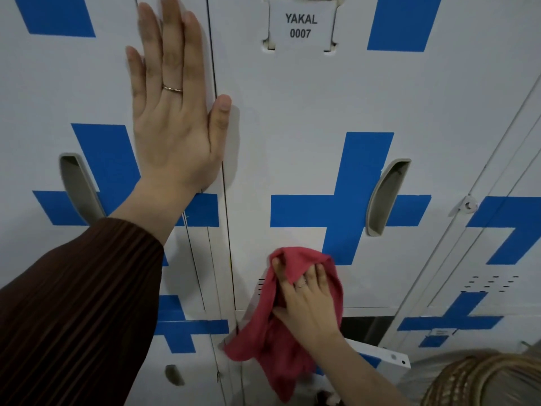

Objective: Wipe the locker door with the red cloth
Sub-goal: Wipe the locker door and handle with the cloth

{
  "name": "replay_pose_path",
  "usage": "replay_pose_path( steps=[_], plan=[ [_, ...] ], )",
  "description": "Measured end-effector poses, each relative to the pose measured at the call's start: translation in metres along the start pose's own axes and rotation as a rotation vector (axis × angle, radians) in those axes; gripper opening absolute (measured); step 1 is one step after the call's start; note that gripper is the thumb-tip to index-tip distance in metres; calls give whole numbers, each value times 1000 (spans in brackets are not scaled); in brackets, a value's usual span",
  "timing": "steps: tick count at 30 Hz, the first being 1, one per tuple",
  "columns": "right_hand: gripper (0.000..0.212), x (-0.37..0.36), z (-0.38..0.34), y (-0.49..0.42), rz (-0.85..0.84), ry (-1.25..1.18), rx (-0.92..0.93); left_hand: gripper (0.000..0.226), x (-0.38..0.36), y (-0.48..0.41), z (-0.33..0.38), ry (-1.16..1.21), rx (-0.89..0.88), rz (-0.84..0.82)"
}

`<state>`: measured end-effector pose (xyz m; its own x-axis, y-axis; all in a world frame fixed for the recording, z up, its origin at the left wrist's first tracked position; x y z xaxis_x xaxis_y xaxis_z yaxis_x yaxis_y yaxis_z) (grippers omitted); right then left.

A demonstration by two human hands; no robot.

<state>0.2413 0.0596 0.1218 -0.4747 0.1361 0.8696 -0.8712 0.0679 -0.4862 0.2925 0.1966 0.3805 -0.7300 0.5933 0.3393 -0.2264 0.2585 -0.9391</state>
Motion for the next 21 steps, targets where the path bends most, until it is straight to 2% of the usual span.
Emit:
replay_pose_path(
  steps=[3, 6, 9, 13, 17, 21],
  plan=[
    [141, 7, 15, 5, 18, 24, -63, 60, 0, 0, 0, -7, 1, 2],
    [145, 4, 1, 3, -28, 10, -94, 60, 0, 1, 0, -4, 7, 1],
    [150, -5, -23, -2, -66, -25, -59, 60, 0, 1, 1, -3, 4, 2],
    [144, -11, -31, -3, -84, -65, -27, 60, 0, 0, 0, 0, 3, 2],
    [140, -8, -6, 7, -43, -29, 9, 59, 0, 1, 0, 4, 2, 0],
    [143, 0, 45, 22, -88, 38, -94, 58, 0, 1, 0, 8, 1, -6]
  ],
)
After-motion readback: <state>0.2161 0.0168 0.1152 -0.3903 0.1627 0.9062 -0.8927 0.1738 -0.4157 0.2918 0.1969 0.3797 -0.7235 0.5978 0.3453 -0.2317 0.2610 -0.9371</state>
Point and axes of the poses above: each hand's wrist, its own y-axis away from the middle knuckle, its own x-axis out of the back of the hand, z = x × y, the point moved 8 cm from there along -y, towards the middle knuckle, and after that the axes turned 7 degrees about -z, right-handed, at the moved point
